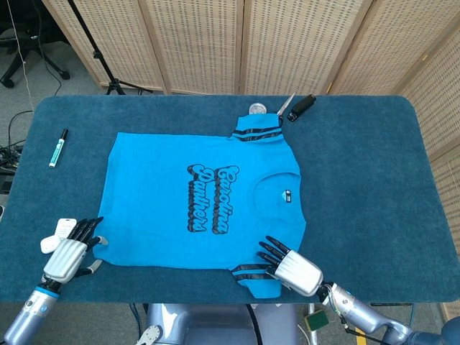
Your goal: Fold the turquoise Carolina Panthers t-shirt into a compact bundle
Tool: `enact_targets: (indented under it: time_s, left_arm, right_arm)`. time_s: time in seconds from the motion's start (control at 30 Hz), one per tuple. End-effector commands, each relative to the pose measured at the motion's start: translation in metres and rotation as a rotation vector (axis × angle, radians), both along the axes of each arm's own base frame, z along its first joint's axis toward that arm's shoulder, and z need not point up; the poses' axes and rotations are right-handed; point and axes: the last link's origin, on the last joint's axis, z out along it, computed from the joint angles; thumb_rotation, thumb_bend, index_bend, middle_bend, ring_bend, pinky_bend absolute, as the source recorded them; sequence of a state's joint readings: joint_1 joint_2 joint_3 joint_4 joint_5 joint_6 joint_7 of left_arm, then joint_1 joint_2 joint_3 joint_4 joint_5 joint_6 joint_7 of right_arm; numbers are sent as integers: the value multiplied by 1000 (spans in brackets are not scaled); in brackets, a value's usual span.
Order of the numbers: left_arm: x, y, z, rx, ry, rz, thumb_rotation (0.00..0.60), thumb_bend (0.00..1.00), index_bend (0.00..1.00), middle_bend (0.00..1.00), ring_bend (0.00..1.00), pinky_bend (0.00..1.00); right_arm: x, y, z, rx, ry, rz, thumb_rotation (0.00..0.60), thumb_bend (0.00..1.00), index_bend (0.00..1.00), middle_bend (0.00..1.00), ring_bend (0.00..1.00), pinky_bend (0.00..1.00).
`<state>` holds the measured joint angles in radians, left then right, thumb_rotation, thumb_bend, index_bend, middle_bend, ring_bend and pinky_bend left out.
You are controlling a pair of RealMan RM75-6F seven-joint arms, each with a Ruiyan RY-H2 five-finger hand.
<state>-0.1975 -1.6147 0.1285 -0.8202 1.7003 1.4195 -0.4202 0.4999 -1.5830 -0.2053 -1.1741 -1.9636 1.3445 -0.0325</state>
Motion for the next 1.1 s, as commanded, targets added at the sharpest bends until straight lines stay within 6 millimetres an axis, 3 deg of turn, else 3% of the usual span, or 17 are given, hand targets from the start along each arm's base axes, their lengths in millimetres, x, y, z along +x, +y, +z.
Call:
enact_targets:
  time_s: [0.03, 0.2, 0.5, 0.7, 1.1]
  left_arm:
    - [0, 0, 0, -1, -1, 2, 600, 340, 445, 0, 0, 0]
    - [0, 0, 0, 0, -3, 2, 600, 347, 530, 0, 0, 0]
    - [0, 0, -1, -4, -1, 3, 600, 419, 581, 0, 0, 0]
    - [0, 0, -1, -6, -3, 2, 600, 559, 624, 0, 0, 0]
    - [4, -1, 2, -13, -31, -12, 600, 567, 776, 0, 0, 0]
  right_arm:
    - [0, 0, 0, -1, 0, 0, 600, 440, 637, 210, 0, 0]
    - [0, 0, 0, 0, 1, 0, 600, 440, 637, 210, 0, 0]
    - [-1, 0, 0, 0, 3, -2, 600, 440, 637, 210, 0, 0]
    - [0, 0, 0, 1, 1, -2, 600, 441, 637, 210, 0, 0]
    - [1, 3, 0, 20, -4, 11, 600, 462, 646, 214, 0, 0]
